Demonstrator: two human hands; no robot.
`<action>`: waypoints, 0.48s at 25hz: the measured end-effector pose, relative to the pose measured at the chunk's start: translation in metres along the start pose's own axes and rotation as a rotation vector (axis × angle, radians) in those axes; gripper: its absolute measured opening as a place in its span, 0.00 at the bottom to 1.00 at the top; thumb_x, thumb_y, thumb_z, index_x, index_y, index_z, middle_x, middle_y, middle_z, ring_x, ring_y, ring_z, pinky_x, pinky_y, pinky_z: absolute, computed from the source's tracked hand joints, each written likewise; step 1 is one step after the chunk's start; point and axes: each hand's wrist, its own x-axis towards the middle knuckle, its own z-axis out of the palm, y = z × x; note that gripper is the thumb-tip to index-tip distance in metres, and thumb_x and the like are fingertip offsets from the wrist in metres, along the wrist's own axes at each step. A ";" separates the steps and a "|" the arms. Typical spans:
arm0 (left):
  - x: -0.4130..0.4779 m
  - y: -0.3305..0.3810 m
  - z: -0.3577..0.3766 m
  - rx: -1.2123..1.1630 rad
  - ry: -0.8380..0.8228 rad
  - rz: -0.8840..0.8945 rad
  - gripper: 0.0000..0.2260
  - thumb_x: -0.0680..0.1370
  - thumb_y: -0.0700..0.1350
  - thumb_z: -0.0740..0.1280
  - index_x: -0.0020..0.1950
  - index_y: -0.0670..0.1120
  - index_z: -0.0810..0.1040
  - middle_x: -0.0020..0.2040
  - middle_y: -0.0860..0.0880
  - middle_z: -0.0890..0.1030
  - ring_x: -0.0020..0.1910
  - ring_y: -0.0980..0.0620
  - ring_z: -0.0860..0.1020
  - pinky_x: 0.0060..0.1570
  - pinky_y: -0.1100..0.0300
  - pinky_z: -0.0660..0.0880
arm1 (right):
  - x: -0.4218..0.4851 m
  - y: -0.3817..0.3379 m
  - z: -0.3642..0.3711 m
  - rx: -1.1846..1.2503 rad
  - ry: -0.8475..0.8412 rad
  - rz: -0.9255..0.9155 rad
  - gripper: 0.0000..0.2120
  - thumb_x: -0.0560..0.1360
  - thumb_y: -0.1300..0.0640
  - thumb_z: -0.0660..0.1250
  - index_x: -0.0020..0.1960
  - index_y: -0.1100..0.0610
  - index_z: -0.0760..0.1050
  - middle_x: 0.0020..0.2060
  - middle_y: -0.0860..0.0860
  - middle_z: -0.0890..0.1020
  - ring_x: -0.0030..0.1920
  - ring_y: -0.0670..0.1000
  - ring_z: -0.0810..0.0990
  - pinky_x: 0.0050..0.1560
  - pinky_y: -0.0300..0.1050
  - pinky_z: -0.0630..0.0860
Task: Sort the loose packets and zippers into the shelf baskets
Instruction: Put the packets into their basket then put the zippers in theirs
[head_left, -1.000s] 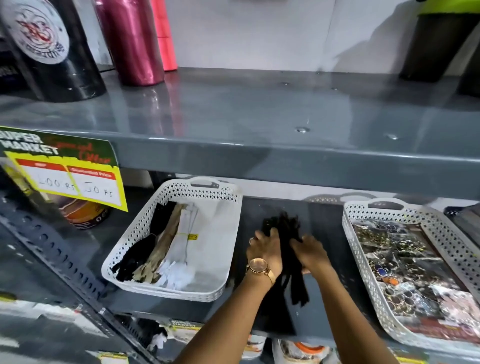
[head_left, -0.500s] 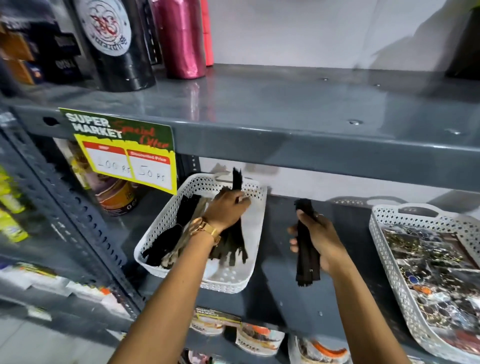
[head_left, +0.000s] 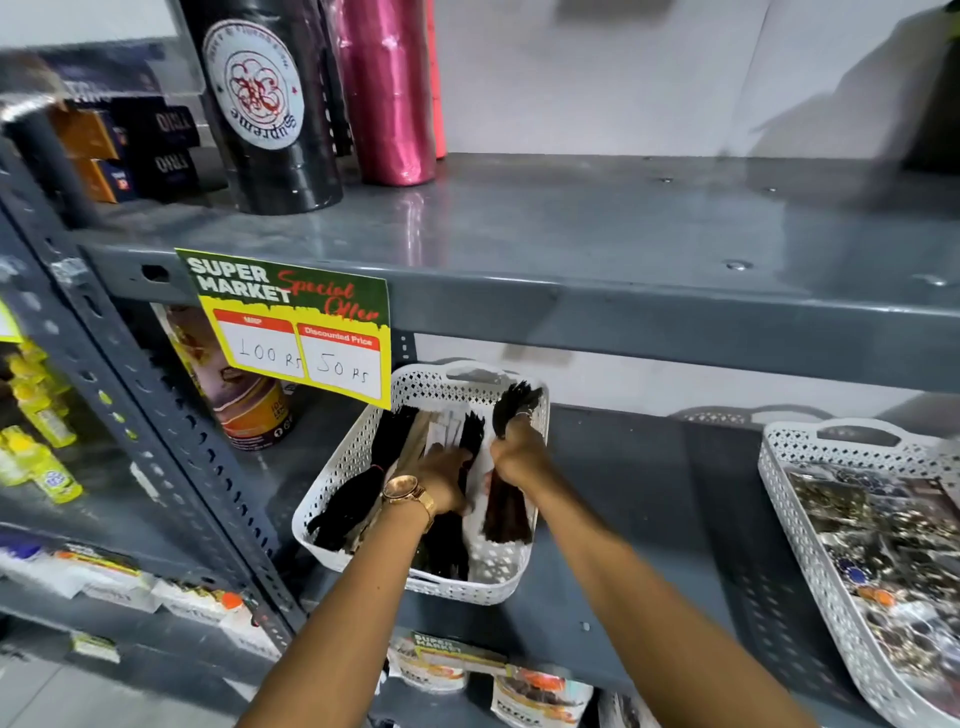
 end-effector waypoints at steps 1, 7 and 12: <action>0.000 -0.003 0.001 -0.001 0.018 -0.007 0.32 0.67 0.50 0.75 0.69 0.50 0.69 0.67 0.46 0.73 0.70 0.46 0.69 0.71 0.54 0.66 | 0.001 0.002 0.006 -0.078 -0.004 0.010 0.15 0.75 0.64 0.59 0.60 0.68 0.66 0.56 0.67 0.75 0.57 0.64 0.78 0.58 0.56 0.76; -0.003 0.000 0.000 -0.117 0.030 0.042 0.16 0.74 0.37 0.67 0.61 0.46 0.78 0.59 0.43 0.82 0.50 0.52 0.80 0.39 0.69 0.78 | -0.003 0.018 0.034 -0.403 -0.167 0.104 0.31 0.77 0.59 0.60 0.74 0.68 0.51 0.70 0.68 0.64 0.69 0.64 0.68 0.64 0.49 0.70; -0.007 0.011 -0.001 -0.007 0.023 0.038 0.14 0.78 0.46 0.60 0.59 0.46 0.79 0.62 0.41 0.80 0.62 0.42 0.77 0.64 0.53 0.72 | -0.002 0.017 0.038 -0.982 -0.094 0.010 0.20 0.78 0.59 0.59 0.69 0.60 0.68 0.67 0.59 0.72 0.68 0.58 0.69 0.66 0.48 0.70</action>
